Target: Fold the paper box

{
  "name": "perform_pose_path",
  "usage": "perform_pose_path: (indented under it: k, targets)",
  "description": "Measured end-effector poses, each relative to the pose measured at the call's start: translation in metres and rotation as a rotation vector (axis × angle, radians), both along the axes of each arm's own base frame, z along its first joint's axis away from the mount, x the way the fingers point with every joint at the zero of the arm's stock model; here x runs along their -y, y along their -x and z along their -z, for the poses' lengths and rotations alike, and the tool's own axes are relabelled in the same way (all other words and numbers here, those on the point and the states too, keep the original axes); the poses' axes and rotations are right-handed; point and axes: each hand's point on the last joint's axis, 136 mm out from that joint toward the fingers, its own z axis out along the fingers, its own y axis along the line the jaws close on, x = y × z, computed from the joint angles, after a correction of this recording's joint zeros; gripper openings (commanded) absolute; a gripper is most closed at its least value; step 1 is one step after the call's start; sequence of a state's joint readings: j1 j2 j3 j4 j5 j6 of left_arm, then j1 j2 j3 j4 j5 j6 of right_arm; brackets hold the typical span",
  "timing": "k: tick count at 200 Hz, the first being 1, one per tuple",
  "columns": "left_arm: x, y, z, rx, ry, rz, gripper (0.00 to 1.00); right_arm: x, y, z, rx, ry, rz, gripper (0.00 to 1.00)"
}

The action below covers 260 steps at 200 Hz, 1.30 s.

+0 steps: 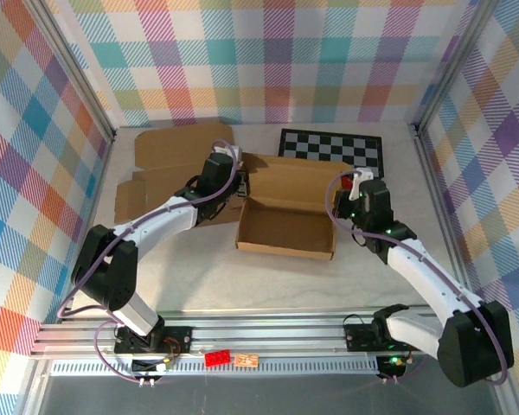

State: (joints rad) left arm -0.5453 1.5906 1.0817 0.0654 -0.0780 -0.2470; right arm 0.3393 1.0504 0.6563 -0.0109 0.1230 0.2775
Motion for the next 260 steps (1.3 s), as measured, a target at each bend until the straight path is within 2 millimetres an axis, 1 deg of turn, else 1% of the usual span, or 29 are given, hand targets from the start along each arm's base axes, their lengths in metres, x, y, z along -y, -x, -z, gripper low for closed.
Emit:
perform_pose_path:
  k: [27, 79, 86, 95, 110, 119, 140, 158, 178, 213, 241, 253, 260]
  targets:
    - [0.003, 0.012, -0.001, 0.031, 0.052, 0.011, 0.01, 0.002, 0.017, 0.003, 0.031, -0.014, -0.005, 0.00]
    - [0.006, 0.041, 0.003, 0.097, 0.110, 0.042, 0.05, 0.006, 0.039, 0.011, 0.055, -0.027, 0.007, 0.00]
    - [0.005, 0.045, 0.004, 0.106, 0.116, 0.042, 0.06, 0.006, 0.041, 0.012, 0.054, -0.028, 0.012, 0.03]
    - [0.005, 0.049, 0.004, 0.118, 0.123, 0.044, 0.06, 0.006, 0.044, 0.013, 0.047, -0.032, 0.020, 0.09]
    - [0.004, 0.055, 0.006, 0.135, 0.131, 0.045, 0.07, 0.004, 0.047, 0.015, 0.031, -0.045, 0.030, 0.15]
    - [0.004, 0.058, 0.007, 0.143, 0.135, 0.047, 0.08, 0.003, 0.050, 0.019, 0.008, -0.057, 0.040, 0.20]
    - [0.006, 0.065, 0.011, 0.155, 0.137, 0.052, 0.07, 0.001, 0.059, 0.031, -0.065, -0.072, 0.056, 0.22]
    - [0.007, 0.068, 0.015, 0.162, 0.134, 0.051, 0.07, 0.000, 0.066, 0.036, -0.119, -0.090, 0.073, 0.24]
    - [0.007, 0.072, 0.016, 0.170, 0.132, 0.045, 0.08, 0.002, 0.072, 0.032, -0.160, -0.116, 0.094, 0.27]
    - [0.006, 0.074, 0.019, 0.172, 0.122, 0.033, 0.07, -0.003, 0.081, 0.019, -0.228, -0.169, 0.095, 0.46]
    - [0.005, 0.074, 0.021, 0.173, 0.115, 0.024, 0.07, -0.011, 0.093, 0.012, -0.308, -0.221, 0.068, 0.54]
    - [0.004, 0.074, 0.021, 0.174, 0.114, 0.022, 0.07, -0.014, 0.099, 0.005, -0.344, -0.238, 0.055, 0.57]
    - [0.004, 0.074, 0.021, 0.174, 0.113, 0.020, 0.07, -0.017, 0.101, -0.003, -0.358, -0.253, 0.043, 0.59]
